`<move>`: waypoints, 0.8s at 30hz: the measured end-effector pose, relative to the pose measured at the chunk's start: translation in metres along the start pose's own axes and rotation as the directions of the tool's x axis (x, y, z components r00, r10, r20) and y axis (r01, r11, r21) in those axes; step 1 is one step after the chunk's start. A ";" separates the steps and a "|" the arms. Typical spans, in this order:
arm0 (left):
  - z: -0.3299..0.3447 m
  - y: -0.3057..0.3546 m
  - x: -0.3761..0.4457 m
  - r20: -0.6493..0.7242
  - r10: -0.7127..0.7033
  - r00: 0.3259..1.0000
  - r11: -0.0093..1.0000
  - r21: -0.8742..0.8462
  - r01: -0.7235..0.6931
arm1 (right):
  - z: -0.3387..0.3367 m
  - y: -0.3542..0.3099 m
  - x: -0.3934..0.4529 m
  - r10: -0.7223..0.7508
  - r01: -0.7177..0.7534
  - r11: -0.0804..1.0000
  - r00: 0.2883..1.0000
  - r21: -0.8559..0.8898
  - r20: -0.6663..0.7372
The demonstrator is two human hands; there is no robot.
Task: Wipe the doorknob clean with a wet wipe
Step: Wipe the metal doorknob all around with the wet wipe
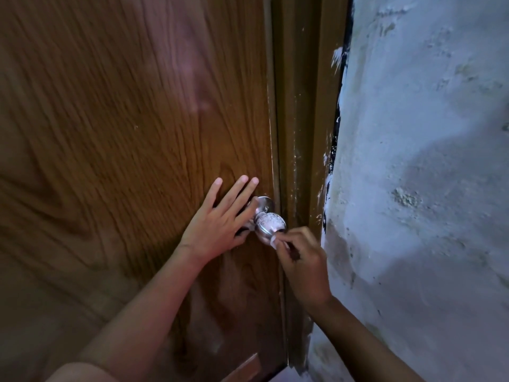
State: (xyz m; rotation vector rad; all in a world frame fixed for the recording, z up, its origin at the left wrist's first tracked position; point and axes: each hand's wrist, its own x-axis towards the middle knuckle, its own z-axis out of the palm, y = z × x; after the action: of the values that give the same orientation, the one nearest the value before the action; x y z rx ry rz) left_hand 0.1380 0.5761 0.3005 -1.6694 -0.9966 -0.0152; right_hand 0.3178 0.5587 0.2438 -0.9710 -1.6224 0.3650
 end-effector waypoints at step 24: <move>-0.006 -0.001 0.002 0.030 -0.004 1.000 1.000 0.013 0.004 | 0.002 -0.004 0.003 0.132 -0.130 0.991 0.990 0.038 -0.044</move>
State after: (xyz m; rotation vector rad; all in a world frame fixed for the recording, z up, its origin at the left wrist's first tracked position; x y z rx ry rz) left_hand 0.1410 0.5724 0.3043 -1.6601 -1.0202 0.0136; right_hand 0.3146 0.5594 0.2482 -1.0551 -1.5098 0.4552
